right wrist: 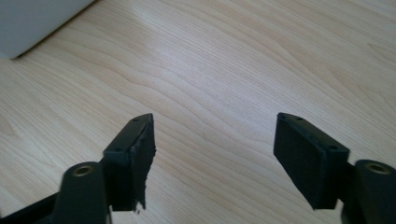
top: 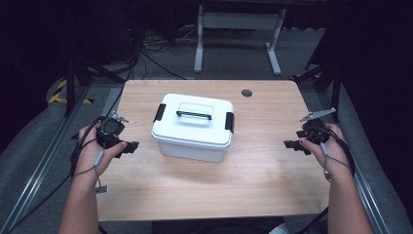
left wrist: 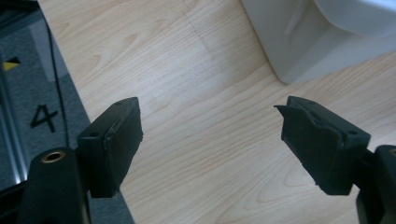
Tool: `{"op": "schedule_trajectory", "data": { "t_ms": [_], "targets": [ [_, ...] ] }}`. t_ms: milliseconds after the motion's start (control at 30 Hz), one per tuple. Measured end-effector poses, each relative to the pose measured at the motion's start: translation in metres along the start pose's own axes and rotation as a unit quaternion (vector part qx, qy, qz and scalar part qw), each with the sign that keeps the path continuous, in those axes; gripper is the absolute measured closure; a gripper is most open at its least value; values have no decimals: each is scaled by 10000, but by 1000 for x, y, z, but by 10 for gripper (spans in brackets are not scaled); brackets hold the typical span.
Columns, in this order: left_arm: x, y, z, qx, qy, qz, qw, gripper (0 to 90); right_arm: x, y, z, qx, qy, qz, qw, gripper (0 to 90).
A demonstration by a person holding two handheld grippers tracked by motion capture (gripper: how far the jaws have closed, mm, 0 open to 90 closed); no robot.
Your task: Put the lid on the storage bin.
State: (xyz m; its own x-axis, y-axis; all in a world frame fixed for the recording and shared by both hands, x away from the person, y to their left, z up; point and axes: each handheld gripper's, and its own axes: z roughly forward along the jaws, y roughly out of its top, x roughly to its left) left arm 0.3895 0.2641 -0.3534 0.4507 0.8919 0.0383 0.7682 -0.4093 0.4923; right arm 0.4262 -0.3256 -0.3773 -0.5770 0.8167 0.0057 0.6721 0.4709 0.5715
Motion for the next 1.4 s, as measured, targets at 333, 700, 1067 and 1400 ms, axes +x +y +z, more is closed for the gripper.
{"op": "schedule_trajectory", "data": {
  "t_ms": [333, 700, 1067, 1400],
  "targets": [
    [3, 1, 0, -51, -51, -107, 9999, 230, 8, 13, 4, 50, -29, -19, 10000, 252],
    [2, 7, 5, -145, -157, 118, 9997, 229, 16, 35, 2, -27, 148, -419, 9990, 461],
    [2, 8, 4, -225, -204, 163, 9994, 229, 31, 66, -11, -47, 182, -492, 9986, 475],
    [1, 8, 4, -185, -237, 144, 9994, 229, 54, 101, -21, -213, 430, -968, 9941, 493]
  ]
}}
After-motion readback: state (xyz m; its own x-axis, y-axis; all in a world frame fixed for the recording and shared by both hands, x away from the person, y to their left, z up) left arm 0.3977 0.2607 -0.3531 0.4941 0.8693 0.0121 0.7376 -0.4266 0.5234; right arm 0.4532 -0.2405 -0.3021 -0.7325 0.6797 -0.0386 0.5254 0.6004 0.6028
